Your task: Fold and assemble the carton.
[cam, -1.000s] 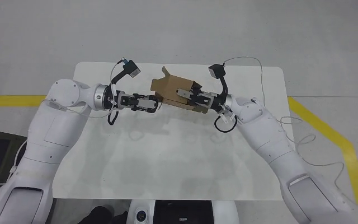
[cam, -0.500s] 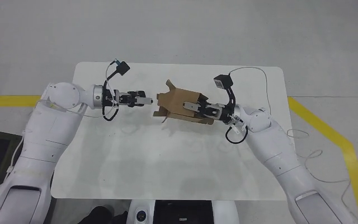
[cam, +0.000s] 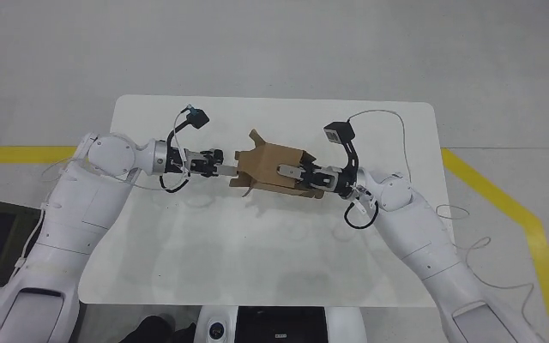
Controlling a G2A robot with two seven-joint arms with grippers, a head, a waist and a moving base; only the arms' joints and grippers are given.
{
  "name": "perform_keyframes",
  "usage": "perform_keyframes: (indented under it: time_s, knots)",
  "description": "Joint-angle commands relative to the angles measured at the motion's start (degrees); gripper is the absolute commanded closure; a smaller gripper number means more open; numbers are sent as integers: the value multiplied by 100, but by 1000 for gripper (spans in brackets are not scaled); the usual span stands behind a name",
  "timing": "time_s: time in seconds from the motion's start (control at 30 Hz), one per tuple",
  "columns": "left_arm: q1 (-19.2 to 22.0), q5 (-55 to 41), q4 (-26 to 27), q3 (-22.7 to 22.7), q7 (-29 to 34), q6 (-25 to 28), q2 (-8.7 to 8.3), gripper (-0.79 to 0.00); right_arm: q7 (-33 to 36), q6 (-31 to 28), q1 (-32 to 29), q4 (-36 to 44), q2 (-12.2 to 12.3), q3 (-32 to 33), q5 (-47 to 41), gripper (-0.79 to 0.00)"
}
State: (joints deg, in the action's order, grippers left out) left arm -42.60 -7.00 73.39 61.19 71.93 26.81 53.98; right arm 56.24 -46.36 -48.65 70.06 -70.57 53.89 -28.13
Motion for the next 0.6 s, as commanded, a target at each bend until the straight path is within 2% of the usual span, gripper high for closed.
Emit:
perform_keyframes:
  time_s: [0.0,0.57]
  knots:
    - [-7,-115,63,-23,41,-35,6,-785,4,-23,0,-36,-9,-21,5,0]
    - [109,-402,82,-189,89,-153,51,-785,233,65,76,35,-73,-277,-240,0]
